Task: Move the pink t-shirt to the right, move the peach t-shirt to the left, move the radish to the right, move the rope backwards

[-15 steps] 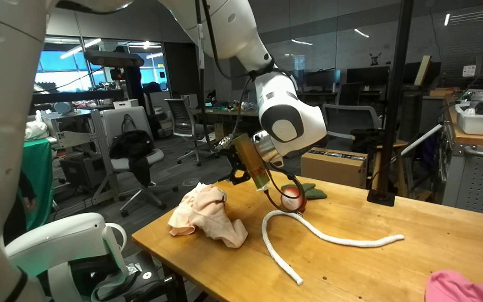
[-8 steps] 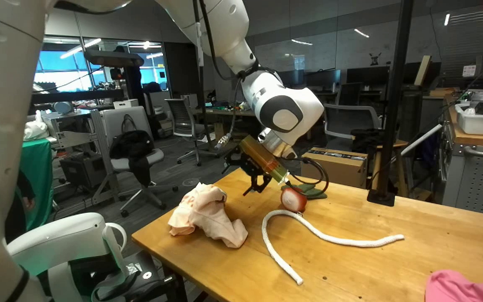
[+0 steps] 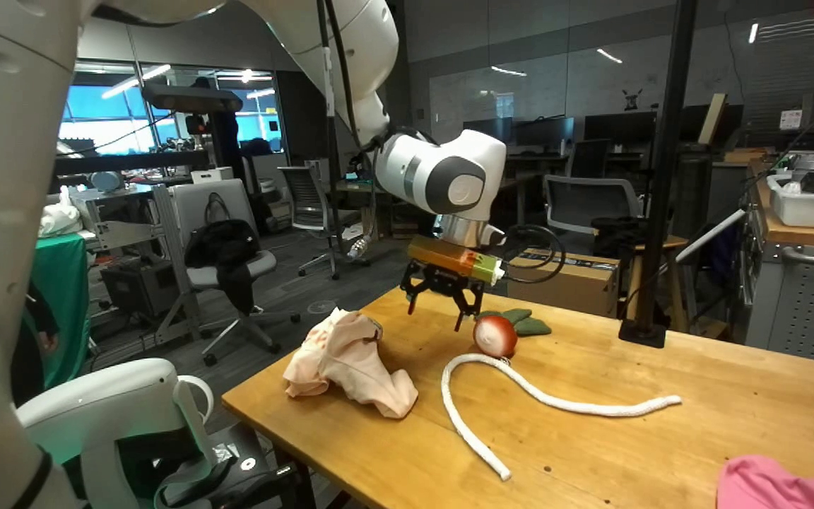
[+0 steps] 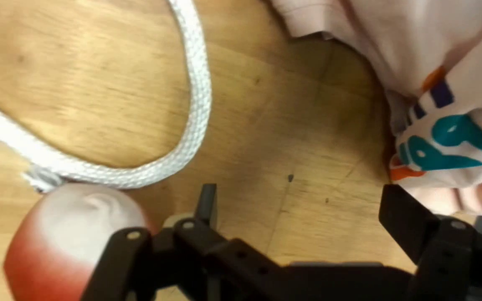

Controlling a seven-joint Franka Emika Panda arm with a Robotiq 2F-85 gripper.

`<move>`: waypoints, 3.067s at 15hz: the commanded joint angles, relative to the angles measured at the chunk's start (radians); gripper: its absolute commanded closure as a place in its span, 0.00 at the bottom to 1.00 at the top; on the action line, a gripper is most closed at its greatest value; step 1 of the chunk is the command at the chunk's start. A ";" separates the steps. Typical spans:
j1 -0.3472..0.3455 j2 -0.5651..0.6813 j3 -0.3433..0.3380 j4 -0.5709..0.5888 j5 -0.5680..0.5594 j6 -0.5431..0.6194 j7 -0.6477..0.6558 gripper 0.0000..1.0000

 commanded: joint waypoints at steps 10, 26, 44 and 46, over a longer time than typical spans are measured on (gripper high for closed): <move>0.181 -0.015 -0.185 -0.055 -0.747 0.394 0.716 0.00; 0.130 0.046 -0.157 -0.024 -0.808 0.363 0.832 0.00; -0.007 0.103 -0.038 0.005 -0.466 0.462 0.496 0.00; -0.011 0.106 -0.041 0.011 -0.455 0.455 0.480 0.25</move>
